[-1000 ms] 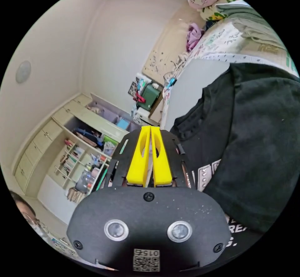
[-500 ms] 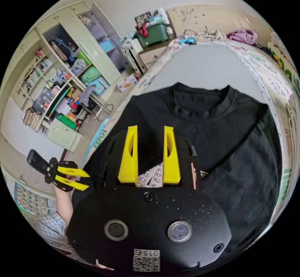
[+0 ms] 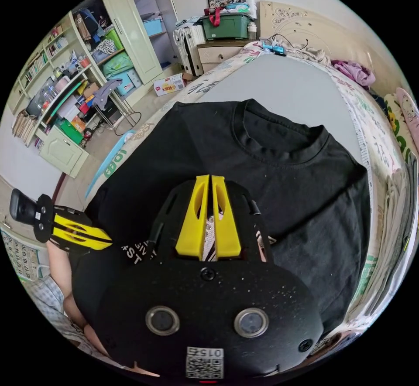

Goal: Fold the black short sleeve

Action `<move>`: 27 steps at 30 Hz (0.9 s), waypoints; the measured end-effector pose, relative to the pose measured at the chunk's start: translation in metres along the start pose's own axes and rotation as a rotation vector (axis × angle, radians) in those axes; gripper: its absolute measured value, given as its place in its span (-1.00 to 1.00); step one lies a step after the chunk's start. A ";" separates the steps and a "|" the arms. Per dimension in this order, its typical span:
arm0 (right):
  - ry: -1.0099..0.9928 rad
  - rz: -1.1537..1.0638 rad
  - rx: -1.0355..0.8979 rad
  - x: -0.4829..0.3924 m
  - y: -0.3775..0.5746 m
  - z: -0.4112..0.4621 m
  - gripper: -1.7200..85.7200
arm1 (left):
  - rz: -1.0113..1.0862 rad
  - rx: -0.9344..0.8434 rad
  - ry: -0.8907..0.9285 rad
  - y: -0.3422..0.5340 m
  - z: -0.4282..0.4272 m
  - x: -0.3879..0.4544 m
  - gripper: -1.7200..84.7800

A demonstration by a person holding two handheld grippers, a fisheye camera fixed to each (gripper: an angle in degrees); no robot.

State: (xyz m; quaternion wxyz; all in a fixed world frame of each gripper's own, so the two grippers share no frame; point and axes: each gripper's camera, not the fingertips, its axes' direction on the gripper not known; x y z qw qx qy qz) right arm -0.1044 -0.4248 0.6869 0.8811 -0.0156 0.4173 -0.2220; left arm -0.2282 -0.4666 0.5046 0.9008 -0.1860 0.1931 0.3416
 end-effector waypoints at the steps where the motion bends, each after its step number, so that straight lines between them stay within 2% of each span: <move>1: 0.006 0.001 0.002 -0.003 0.002 0.001 -0.94 | 0.004 0.000 0.004 0.000 -0.002 0.000 -0.94; 10: 0.127 -0.055 -0.002 -0.029 0.015 0.010 -0.96 | 0.013 -0.016 0.025 0.003 -0.014 -0.003 -0.92; 14: 0.093 -0.036 0.002 -0.024 0.021 0.008 -0.94 | 0.003 -0.008 0.030 0.005 -0.020 -0.008 -0.88; 17: 0.080 0.009 0.057 -0.015 0.028 -0.009 -0.89 | -0.070 0.084 0.016 0.012 -0.041 -0.023 -0.78; 19: 0.008 -0.030 0.124 -0.021 0.032 -0.030 -0.86 | -0.234 0.249 -0.033 0.028 -0.069 -0.045 -0.77; 21: -0.088 -0.112 0.152 -0.034 0.034 -0.041 -0.83 | -0.379 0.337 -0.048 0.046 -0.083 -0.065 -0.78; 23: -0.235 -0.234 0.159 -0.053 0.035 -0.049 -0.80 | -0.463 0.332 -0.078 0.059 -0.087 -0.080 -0.78; 25: -0.435 -0.455 0.096 -0.087 0.037 -0.053 -0.77 | -0.546 0.273 -0.130 0.067 -0.085 -0.093 -0.77; 27: -0.490 -0.599 -0.014 -0.116 0.041 -0.048 -0.76 | -0.567 0.235 -0.124 0.069 -0.080 -0.099 -0.77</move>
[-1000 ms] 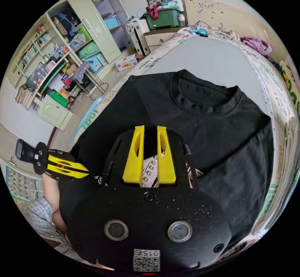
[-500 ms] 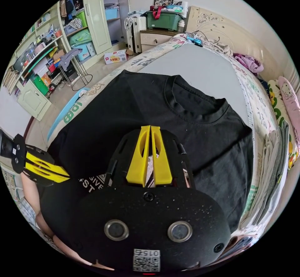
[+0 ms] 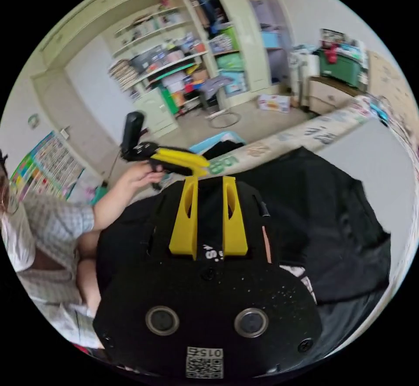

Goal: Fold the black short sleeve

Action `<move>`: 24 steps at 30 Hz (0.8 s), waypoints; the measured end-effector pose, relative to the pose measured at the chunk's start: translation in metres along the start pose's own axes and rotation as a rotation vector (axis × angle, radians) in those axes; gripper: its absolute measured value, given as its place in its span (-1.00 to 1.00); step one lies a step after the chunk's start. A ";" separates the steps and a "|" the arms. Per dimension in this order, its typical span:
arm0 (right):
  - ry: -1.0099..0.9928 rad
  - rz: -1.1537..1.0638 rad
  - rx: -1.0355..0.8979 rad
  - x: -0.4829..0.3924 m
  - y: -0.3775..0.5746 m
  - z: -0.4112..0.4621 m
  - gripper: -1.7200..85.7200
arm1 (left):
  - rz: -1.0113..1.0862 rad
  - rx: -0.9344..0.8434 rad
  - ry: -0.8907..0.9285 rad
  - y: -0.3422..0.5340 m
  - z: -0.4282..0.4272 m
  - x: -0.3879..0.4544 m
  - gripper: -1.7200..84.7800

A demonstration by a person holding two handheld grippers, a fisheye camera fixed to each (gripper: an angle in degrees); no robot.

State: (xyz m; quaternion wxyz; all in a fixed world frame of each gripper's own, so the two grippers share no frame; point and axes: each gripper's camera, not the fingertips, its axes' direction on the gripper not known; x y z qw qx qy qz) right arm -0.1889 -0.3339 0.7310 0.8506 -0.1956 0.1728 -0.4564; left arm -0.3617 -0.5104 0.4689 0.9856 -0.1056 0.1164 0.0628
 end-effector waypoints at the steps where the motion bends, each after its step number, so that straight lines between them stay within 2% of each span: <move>1: -0.001 -0.056 -0.084 -0.013 -0.006 0.012 -0.77 | 0.005 -0.038 0.008 -0.002 0.005 -0.001 -0.78; 6: 0.090 -0.221 -0.350 -0.046 -0.006 0.051 -0.78 | 0.047 -0.155 -0.033 -0.009 0.022 0.005 -0.78; 10: 0.148 -0.223 -0.482 -0.043 -0.002 0.069 -0.85 | 0.049 -0.168 -0.045 -0.011 0.023 0.004 -0.80; 16: 0.169 -0.230 -0.488 -0.040 -0.001 0.058 -0.95 | 0.077 -0.201 -0.081 -0.014 0.026 0.008 -0.84; 24: 0.093 -0.206 -0.502 -0.021 -0.008 0.054 -0.95 | 0.099 -0.222 -0.103 -0.015 0.031 0.015 -0.84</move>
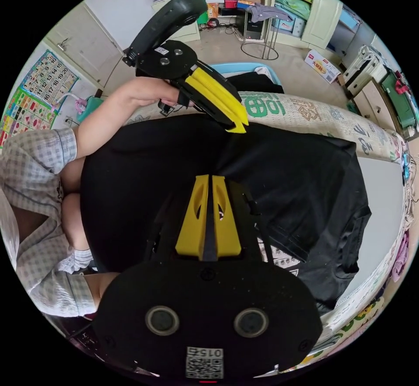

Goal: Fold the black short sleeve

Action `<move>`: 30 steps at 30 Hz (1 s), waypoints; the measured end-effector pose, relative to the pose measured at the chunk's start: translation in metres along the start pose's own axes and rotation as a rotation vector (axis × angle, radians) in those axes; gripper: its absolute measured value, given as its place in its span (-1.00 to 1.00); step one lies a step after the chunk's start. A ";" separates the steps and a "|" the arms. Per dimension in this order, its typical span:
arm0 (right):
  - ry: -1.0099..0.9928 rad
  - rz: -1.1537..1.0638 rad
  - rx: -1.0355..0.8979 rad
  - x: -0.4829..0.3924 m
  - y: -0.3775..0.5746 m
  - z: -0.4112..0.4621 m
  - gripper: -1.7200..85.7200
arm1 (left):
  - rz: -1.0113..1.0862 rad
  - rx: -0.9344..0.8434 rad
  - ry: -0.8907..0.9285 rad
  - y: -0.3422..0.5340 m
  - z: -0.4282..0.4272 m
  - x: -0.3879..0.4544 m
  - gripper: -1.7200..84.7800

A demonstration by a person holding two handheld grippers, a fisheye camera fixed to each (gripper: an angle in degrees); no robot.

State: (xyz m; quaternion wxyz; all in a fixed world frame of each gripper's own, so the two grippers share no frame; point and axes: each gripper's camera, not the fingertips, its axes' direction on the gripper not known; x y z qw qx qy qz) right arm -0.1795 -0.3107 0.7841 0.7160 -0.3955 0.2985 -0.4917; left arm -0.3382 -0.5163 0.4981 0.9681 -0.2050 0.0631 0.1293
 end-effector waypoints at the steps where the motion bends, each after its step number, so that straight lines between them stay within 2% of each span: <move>1: -0.002 0.013 0.013 0.005 0.002 -0.005 -0.95 | -0.007 0.002 0.014 0.000 0.001 -0.001 -0.84; 3: 0.014 0.047 0.085 0.013 0.007 -0.022 -0.94 | -0.021 0.009 0.036 0.002 0.000 -0.004 -0.84; 5: 0.058 0.113 0.280 0.025 0.016 -0.049 -0.93 | -0.072 0.043 0.036 0.002 -0.004 -0.007 -0.82; 7: 0.058 0.337 0.729 0.062 0.039 -0.082 -0.93 | -0.246 0.273 0.024 0.012 -0.026 -0.004 -0.80; 9: -0.014 0.545 0.986 0.102 0.064 -0.084 -0.94 | -0.284 0.425 0.065 0.013 -0.039 0.006 -0.79; 10: -0.081 0.673 1.047 0.131 0.080 -0.080 -0.95 | -0.298 0.454 0.078 0.006 -0.043 0.009 -0.77; 12: -0.144 0.828 1.043 0.173 0.106 -0.072 -0.94 | -0.256 0.440 0.071 -0.015 -0.041 0.012 -0.72; 14: -0.106 0.927 1.013 0.205 0.137 -0.066 -0.92 | -0.188 0.368 -0.035 -0.041 -0.032 0.016 -0.69; 16: 0.033 1.024 0.928 0.240 0.185 -0.066 -0.86 | -0.160 0.282 -0.128 -0.070 -0.012 0.017 -0.68; 20: 0.356 1.129 0.750 0.275 0.251 -0.069 -0.81 | -0.025 0.190 -0.111 -0.119 0.024 0.040 -0.66; 22: 0.486 1.203 0.636 0.295 0.279 -0.065 -0.76 | 0.051 0.140 -0.233 -0.151 0.055 0.064 -0.65; 26: 0.542 1.226 0.501 0.325 0.287 -0.047 -0.72 | 0.101 0.119 -0.250 -0.183 0.096 0.092 -0.70; 30: 0.471 1.211 0.420 0.359 0.274 -0.018 -0.73 | 0.091 0.116 -0.313 -0.198 0.132 0.108 -0.66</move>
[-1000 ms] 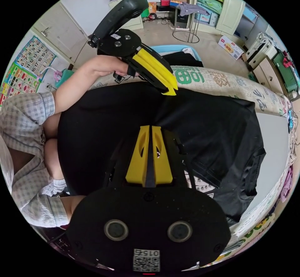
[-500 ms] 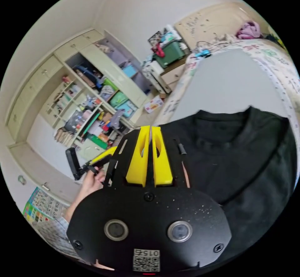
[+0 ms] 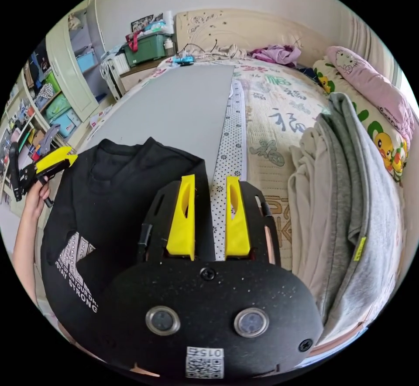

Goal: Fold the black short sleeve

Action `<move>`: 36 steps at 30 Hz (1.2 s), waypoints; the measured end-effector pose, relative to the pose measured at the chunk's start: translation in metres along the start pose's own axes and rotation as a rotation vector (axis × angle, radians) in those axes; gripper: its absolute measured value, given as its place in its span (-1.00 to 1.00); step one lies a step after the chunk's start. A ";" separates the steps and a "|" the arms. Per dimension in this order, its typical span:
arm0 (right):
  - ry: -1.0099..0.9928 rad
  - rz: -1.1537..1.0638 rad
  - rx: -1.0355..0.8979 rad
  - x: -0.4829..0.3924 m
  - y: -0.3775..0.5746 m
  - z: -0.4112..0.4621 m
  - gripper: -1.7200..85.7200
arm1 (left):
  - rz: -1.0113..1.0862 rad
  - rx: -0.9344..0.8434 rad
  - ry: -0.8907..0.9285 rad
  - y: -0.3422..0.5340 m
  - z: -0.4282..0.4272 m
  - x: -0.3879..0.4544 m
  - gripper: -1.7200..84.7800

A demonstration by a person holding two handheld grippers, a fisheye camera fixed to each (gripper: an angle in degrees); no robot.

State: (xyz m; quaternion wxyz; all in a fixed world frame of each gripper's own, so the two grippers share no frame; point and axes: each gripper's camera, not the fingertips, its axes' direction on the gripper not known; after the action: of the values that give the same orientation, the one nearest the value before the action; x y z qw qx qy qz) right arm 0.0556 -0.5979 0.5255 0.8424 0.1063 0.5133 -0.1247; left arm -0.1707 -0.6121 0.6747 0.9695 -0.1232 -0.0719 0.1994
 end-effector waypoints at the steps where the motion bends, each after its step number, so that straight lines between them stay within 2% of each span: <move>1: 0.005 -0.030 -0.007 -0.005 -0.004 0.008 -0.75 | -0.027 0.001 0.017 0.000 0.007 0.000 -0.66; 5: -0.009 -0.080 -0.007 -0.013 -0.012 0.029 -0.81 | -0.093 -0.011 0.035 0.007 0.026 -0.006 -0.64; 9: -0.029 -0.102 0.018 -0.015 -0.009 0.050 -0.85 | -0.103 -0.161 0.074 0.010 0.059 -0.004 -0.60; 12: -0.012 -0.124 0.023 -0.019 -0.007 0.065 -0.90 | -0.114 -0.173 0.081 0.021 0.069 -0.001 -0.61; 17: 0.199 -0.217 0.060 -0.049 0.004 0.087 -0.95 | -0.071 -0.166 -0.001 0.042 0.076 0.021 -0.86; 19: 0.260 -0.258 0.167 -0.062 0.019 0.082 -0.96 | -0.040 -0.109 -0.048 0.058 0.069 0.034 -0.91; 23: 0.148 -0.228 0.304 -0.050 0.040 0.045 -0.97 | -0.021 0.047 -0.020 0.090 0.028 0.040 -0.93; 29: -0.111 -0.198 0.441 -0.022 0.135 -0.055 -0.97 | 0.056 0.280 0.093 0.199 -0.097 0.046 -0.94; 31: -0.166 -0.242 0.461 -0.015 0.206 -0.096 -0.97 | 0.111 0.325 0.150 0.275 -0.150 0.057 -0.94; 33: -0.235 -0.252 0.428 -0.005 0.269 -0.117 -0.97 | 0.148 0.320 0.180 0.343 -0.183 0.069 -0.95; 36: -0.347 -0.223 0.267 0.008 0.378 -0.114 -0.96 | 0.200 0.249 0.213 0.469 -0.216 0.098 -0.95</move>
State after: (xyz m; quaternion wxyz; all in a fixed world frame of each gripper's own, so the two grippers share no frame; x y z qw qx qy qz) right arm 0.0842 -0.2064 0.4861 0.8775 0.1366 0.3482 -0.3000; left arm -0.2138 -0.2006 0.3507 0.9548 -0.0294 0.0691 0.2878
